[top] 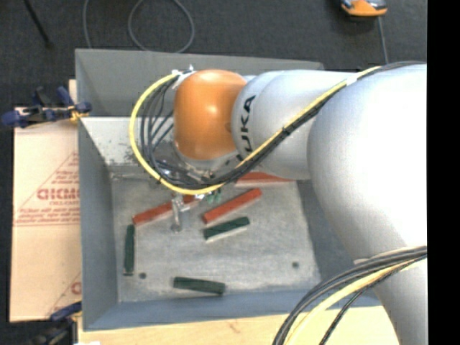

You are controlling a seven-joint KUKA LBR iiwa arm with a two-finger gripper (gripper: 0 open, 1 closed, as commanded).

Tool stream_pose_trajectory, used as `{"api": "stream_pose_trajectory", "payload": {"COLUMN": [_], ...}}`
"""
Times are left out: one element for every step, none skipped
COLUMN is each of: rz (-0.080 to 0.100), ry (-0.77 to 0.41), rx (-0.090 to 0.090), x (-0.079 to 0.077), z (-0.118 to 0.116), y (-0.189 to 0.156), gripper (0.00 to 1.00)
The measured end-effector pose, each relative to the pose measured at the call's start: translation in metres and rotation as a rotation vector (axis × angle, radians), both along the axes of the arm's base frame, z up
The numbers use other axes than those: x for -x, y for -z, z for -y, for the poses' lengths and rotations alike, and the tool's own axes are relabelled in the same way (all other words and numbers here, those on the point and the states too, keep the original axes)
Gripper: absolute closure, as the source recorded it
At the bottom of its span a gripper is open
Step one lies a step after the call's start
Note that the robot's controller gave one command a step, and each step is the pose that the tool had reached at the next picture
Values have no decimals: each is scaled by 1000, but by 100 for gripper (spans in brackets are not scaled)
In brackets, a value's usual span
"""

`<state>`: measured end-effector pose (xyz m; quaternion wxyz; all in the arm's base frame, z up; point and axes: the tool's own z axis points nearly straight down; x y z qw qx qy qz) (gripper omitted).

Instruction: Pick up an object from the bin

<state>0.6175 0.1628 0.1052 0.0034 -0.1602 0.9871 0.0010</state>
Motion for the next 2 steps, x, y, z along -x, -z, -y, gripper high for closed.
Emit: {"api": "stream_pose_trajectory", "payload": {"rz": [-6, -3], "ry": [181, 181], "rx": [1, 1], "x": [3, 1], "z": [5, 6], "y": [35, 34], "gripper": [0, 0]}}
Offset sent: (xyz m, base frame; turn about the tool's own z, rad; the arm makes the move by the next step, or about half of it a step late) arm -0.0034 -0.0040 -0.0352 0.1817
